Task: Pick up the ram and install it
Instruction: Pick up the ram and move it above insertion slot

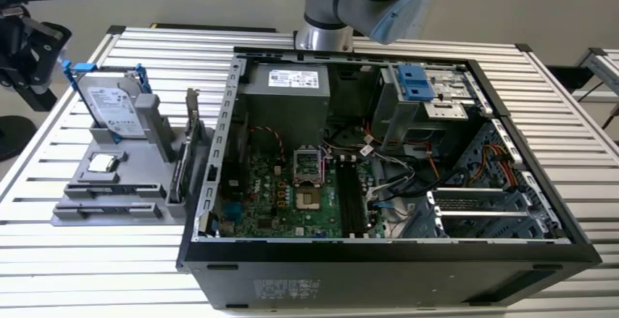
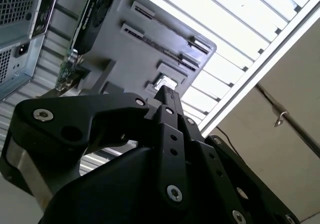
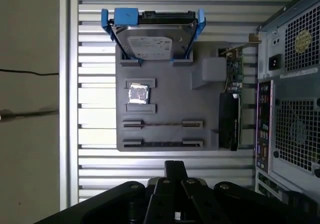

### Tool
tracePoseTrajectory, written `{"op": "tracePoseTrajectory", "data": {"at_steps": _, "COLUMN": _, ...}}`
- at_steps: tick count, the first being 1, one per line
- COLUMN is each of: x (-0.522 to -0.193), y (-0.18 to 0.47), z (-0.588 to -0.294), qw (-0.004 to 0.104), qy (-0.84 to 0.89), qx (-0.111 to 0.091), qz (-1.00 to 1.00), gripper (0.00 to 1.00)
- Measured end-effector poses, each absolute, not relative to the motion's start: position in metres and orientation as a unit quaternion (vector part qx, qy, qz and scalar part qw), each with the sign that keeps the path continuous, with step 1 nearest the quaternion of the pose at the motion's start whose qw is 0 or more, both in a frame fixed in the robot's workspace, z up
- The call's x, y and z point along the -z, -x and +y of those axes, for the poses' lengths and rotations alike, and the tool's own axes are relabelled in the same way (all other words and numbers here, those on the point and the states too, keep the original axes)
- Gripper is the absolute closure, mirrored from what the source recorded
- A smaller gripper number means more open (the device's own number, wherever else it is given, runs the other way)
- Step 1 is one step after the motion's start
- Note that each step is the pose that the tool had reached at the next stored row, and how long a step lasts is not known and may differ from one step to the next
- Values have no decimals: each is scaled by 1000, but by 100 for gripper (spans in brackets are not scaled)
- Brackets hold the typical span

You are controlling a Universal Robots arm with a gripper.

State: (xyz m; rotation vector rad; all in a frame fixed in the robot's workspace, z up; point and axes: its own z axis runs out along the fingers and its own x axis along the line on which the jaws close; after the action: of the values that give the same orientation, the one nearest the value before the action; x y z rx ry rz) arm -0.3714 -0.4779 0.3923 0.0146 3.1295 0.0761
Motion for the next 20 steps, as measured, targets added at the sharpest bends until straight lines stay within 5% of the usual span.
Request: {"op": "tracePoseTrajectory", "data": {"at_steps": 20, "x": -392, "y": 371, "z": -485, "qw": 5, "qy": -5, "qx": -26, "qz": 1000, "gripper": 100}}
